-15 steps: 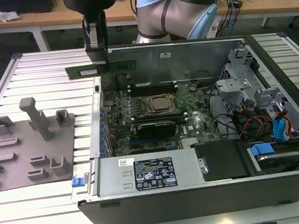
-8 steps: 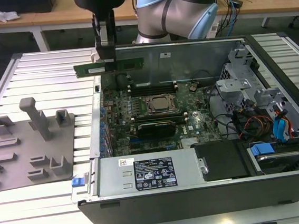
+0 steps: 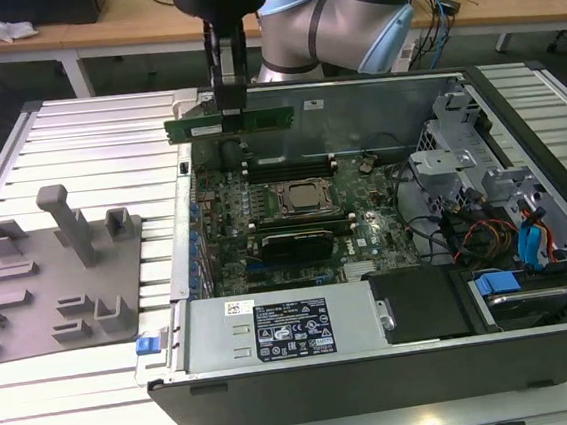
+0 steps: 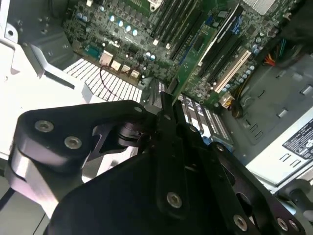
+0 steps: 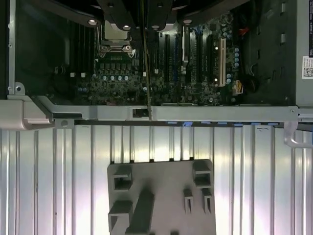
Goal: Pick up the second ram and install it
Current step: 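Pick up the second ram and move it above second insertion slot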
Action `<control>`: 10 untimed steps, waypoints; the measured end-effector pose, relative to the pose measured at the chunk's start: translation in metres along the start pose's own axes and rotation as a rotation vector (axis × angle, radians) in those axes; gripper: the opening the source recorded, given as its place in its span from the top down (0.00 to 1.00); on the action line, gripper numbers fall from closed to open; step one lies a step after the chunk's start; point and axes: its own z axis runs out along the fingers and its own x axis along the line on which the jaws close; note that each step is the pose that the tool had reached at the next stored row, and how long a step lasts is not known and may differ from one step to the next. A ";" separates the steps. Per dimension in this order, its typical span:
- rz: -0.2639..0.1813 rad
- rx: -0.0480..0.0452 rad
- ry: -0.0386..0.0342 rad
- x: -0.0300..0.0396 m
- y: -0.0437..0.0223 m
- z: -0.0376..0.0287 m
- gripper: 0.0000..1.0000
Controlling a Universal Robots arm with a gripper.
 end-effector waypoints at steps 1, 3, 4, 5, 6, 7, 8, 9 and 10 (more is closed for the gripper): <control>0.000 0.0002 -0.0050 0.0000 -0.0009 0.0000 0.86; -0.001 0.0005 -0.0400 -0.0001 -0.0026 0.0000 0.86; -0.001 0.0006 -0.0493 -0.0001 -0.0032 0.0001 0.86; -0.001 0.0006 -0.0506 -0.0001 -0.0036 0.0002 0.86; -0.001 0.0006 -0.0506 -0.0002 -0.0051 0.0004 0.86; -0.001 0.0005 -0.0506 -0.0003 -0.0067 0.0006 0.86; -0.001 0.0003 -0.0504 -0.0005 -0.0089 0.0007 0.86; -0.001 0.0002 -0.0506 -0.0007 -0.0119 0.0010 0.86; -0.001 0.0000 -0.0505 -0.0007 -0.0145 0.0012 0.86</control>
